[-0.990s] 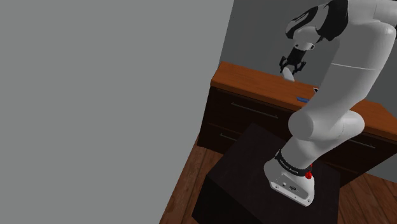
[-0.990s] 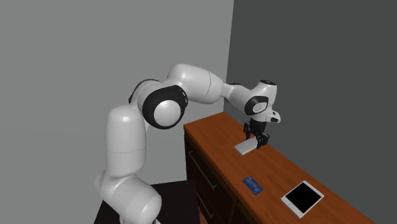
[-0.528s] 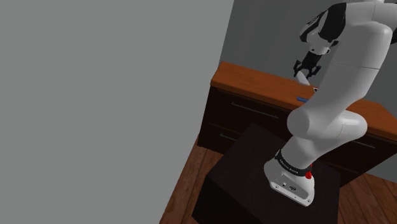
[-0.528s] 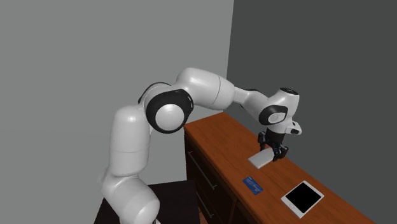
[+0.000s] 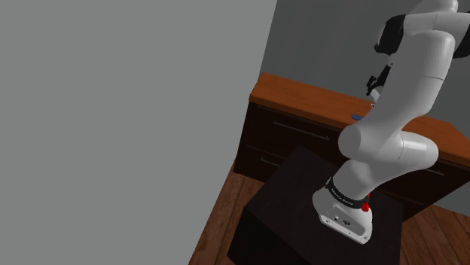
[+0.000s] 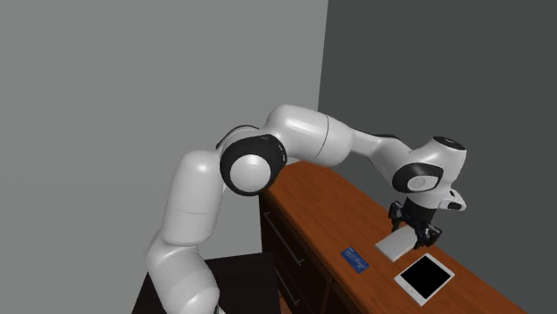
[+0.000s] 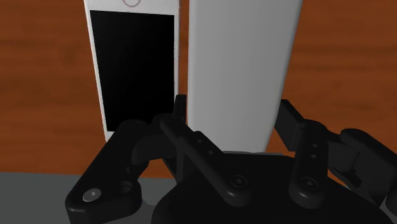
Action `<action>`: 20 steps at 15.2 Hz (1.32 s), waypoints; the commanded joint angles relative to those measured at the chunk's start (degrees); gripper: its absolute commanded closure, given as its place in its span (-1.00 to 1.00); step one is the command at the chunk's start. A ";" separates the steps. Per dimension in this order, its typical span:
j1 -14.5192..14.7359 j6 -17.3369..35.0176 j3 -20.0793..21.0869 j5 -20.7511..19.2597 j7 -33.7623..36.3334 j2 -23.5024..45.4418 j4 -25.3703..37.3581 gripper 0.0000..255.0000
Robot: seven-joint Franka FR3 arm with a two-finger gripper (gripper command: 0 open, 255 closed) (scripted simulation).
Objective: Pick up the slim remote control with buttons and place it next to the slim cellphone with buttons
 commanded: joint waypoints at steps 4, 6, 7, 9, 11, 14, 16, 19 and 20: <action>-6.91 -3.23 -0.28 2.71 -6.33 5.16 7.62 1.00; -9.98 -4.75 -0.15 3.89 -8.57 7.73 11.43 1.00; -11.59 -5.58 -0.03 4.47 -9.62 9.10 13.54 1.00; -14.94 -7.45 0.28 5.63 -11.56 12.05 18.20 1.00; -18.53 -9.62 0.71 6.79 -13.26 15.32 23.62 1.00; -24.59 -13.77 1.65 8.52 -15.18 21.18 33.91 1.00; -32.14 -20.07 3.14 10.33 -15.73 29.38 49.47 1.00; -31.08 -17.18 3.13 10.19 -16.25 28.69 45.59 1.00; -30.81 -16.35 3.11 10.21 -16.40 28.61 44.59 1.00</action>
